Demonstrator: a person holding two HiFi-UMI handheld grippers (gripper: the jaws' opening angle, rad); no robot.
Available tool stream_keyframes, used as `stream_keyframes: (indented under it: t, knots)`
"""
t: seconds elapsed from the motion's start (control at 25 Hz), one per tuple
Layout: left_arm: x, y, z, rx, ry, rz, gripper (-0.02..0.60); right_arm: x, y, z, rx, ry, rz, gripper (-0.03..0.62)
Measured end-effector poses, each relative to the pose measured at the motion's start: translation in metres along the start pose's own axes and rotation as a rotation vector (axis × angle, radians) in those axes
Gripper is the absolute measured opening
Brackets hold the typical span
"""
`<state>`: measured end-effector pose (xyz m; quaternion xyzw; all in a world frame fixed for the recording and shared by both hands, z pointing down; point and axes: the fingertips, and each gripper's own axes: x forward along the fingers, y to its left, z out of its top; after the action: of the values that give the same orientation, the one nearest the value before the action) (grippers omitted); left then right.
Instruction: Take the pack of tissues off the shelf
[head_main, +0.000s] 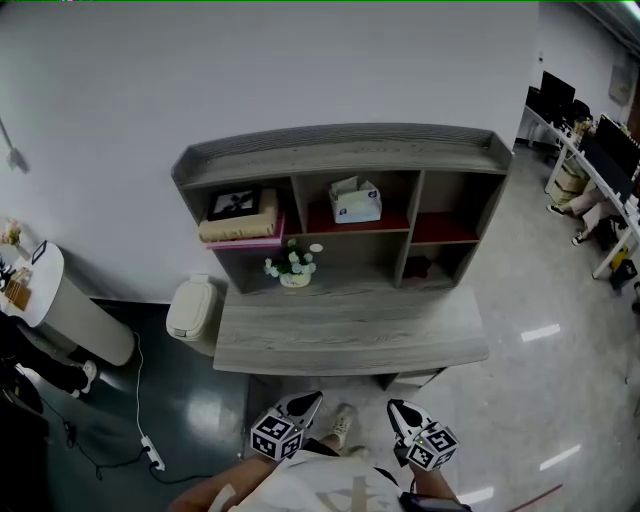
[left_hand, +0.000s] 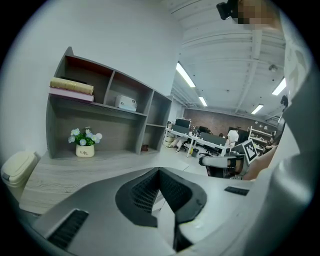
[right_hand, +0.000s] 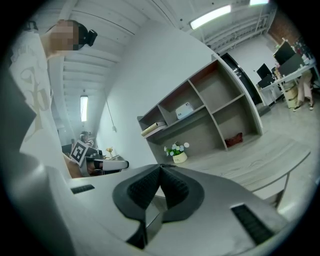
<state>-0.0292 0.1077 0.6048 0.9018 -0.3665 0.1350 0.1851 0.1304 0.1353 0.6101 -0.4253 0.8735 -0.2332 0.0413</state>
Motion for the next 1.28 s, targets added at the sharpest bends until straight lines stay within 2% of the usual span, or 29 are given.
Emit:
stream_keyframes:
  t: [0.36, 0.76, 1.0, 1.28]
  knots:
    - [0.002, 0.022, -0.002, -0.034, 0.003, 0.022, 0.003, 0.017, -0.006, 0.005, 0.000, 0.009, -0.008, 0.005]
    - [0.049, 0.055, 0.021, -0.045, -0.018, -0.035, 0.003, 0.052, -0.035, 0.027, -0.031, 0.034, -0.061, 0.005]
    - [0.079, 0.075, 0.037, 0.011, -0.013, -0.074, 0.003, 0.081, -0.056, 0.037, -0.033, 0.044, -0.078, 0.005]
    - [0.106, 0.105, 0.063, 0.002, -0.036, -0.102, 0.003, 0.115, -0.077, 0.055, -0.044, 0.047, -0.099, 0.005]
